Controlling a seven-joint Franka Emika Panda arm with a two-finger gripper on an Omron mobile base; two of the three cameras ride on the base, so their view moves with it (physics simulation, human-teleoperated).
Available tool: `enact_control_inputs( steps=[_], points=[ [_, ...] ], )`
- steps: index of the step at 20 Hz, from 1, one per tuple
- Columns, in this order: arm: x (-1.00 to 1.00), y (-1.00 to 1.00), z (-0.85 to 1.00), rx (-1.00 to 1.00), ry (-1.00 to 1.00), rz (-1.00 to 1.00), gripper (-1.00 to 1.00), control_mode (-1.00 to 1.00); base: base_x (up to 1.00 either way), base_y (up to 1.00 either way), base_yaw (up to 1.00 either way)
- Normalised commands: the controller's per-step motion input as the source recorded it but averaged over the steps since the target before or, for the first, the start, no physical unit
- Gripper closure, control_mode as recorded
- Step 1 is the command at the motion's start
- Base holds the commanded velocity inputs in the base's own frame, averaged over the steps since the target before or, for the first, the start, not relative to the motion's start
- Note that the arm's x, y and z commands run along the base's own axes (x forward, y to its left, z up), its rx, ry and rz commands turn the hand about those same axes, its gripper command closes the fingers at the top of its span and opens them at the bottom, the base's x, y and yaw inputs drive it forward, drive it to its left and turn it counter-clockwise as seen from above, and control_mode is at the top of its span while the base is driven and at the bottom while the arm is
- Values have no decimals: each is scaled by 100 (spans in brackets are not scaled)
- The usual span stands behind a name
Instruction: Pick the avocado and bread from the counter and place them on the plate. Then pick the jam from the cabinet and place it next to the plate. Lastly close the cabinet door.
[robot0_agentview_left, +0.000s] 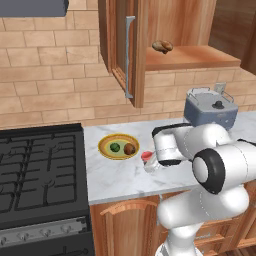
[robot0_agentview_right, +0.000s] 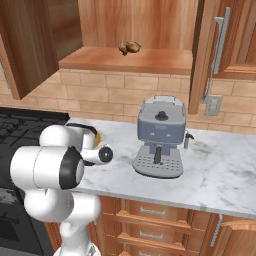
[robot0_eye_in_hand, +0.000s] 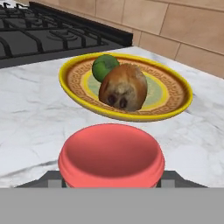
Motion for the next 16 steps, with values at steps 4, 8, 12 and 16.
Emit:
enact_control_inputs(
  steps=[4, 8, 12, 16],
  points=[
    [6, 0, -14, 0, -1, 2, 100, -100, 0, 0, 0],
    [8, 0, -13, 0, -2, 2, 100, -100, 0, 0, 0],
    [11, 0, -12, 0, -4, 2, 100, -100, 0, 0, 0],
    [15, 0, -12, 0, -5, 1, 100, -100, 0, 0, 0]
  ],
)
